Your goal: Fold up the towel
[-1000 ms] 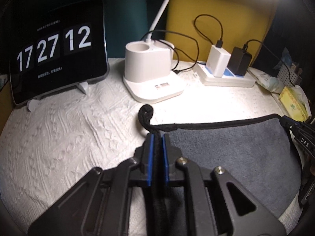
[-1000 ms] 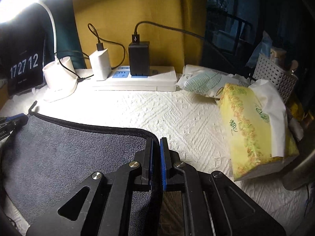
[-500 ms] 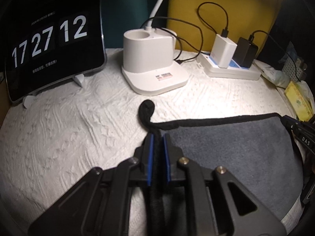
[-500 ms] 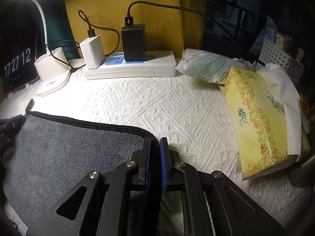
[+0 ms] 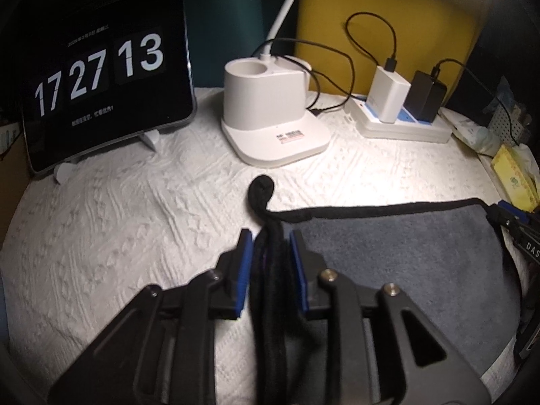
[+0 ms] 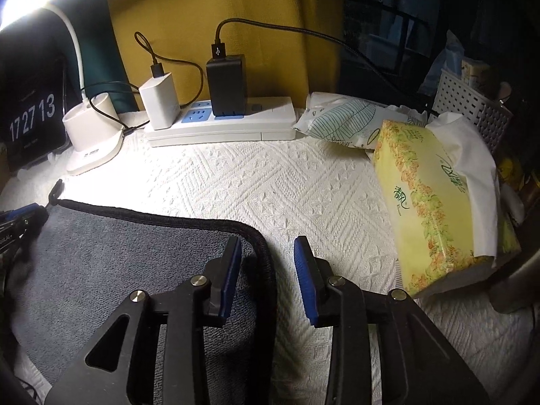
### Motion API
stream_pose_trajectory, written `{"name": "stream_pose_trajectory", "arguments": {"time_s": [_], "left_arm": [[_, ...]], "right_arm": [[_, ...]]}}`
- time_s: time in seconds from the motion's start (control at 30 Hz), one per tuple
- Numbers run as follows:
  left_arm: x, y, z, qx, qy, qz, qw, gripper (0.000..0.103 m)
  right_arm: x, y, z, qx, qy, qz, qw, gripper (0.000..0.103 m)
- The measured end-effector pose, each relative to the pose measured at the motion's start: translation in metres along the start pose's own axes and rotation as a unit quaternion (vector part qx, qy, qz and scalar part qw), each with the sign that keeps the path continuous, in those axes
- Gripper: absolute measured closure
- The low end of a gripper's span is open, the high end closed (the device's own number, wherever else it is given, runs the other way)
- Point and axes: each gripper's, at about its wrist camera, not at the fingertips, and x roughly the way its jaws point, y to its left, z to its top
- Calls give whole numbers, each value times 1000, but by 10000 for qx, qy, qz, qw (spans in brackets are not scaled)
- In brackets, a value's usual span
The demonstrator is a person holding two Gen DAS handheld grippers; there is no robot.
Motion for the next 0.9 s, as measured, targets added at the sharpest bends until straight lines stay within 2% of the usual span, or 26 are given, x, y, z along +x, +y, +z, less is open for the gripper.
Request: {"name": "stream_pose_trajectory", "arguments": {"time_s": [0.03,0.07,0.13,0.9], "left_arm": [[-2,0,0,0,-15,-28,10000,72],[-5,-1,0,5,-38,-41,10000,52],[-9,-2,-1,-1,-112,-96,9999,23],[-67,-5,-15,-7,-575,-283,9979,21]], "right_arm": [[-3,1,0,-4,-17,3,10000,68],[-5,1,0,-5,-30,5,10000,68],[-9,3,0,-11,-58,15,10000,68],[-67,18,-12,-21,-353,99,9993,68]]}}
